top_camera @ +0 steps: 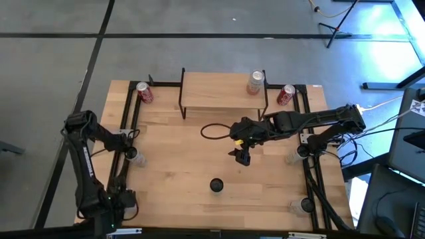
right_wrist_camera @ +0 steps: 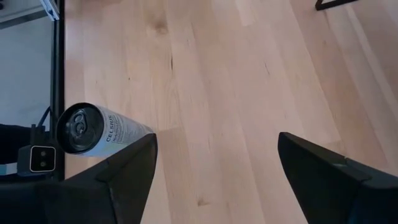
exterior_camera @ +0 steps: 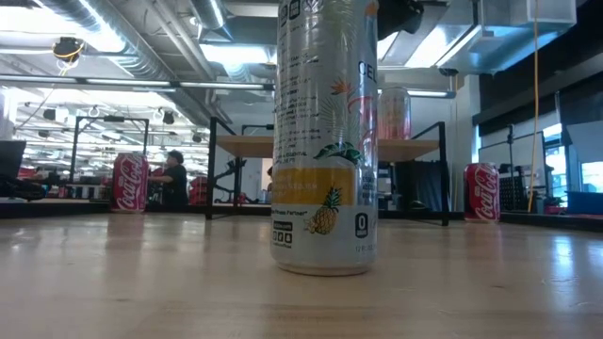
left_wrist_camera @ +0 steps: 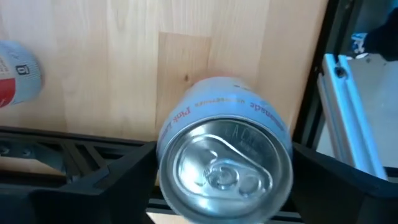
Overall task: Place canned beverage on shelf
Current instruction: Put the white and pink soda can on the shelf aligned with the other white and pink soda can
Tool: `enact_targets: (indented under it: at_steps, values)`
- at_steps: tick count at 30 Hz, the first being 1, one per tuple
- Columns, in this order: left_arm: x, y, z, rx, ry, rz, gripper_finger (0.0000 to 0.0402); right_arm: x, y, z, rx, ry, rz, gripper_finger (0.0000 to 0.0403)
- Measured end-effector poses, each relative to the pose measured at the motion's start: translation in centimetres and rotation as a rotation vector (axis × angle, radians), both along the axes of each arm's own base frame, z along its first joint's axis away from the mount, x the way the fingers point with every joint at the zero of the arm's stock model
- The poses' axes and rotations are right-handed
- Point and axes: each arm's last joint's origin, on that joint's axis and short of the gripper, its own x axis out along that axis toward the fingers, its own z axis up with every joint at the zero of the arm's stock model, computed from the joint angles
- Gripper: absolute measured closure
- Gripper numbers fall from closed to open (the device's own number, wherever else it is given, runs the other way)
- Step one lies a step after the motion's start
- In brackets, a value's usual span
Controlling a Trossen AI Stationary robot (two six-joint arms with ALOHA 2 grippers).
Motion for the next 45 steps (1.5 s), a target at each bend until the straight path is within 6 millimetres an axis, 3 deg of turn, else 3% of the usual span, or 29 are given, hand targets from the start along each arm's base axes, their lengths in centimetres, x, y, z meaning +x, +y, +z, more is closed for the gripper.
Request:
enact_targets:
  at_steps: [8, 12, 21, 27, 34, 39, 45]
  values:
    - [0.0, 0.2, -2.0, 0.002, 0.056, 0.002, 0.0092, 0.0, 0.0, 0.0, 0.000, 0.000, -0.001, 0.0081]
    - [0.6, 0.4, -1.9, -0.004, 0.060, -0.024, 0.0129, 0.0, 0.0, 0.0, 0.015, 0.002, -0.019, 0.0081]
    - [3.5, 2.2, -0.1, -0.010, 0.035, -0.137, 0.0132, -0.4, 0.0, 0.1, 0.003, 0.017, 0.009, 0.0081]
    - [7.3, 6.0, 0.8, 0.007, 0.063, -0.122, 0.0132, -3.1, -0.4, 1.9, -0.069, 0.019, 0.135, 0.0081]
    - [12.1, 12.7, 2.3, -0.030, 0.006, 0.029, 0.0132, -6.3, -1.1, 3.8, -0.142, -0.032, 0.242, 0.0081]
    - [14.6, 17.2, 2.9, -0.035, -0.065, 0.102, 0.0132, -7.7, -1.8, 3.1, -0.149, -0.063, 0.244, 0.0081]
    - [18.1, 20.6, 4.7, 0.008, -0.191, 0.061, 0.0132, -8.3, -1.8, 0.8, -0.133, -0.090, 0.221, 0.0081]
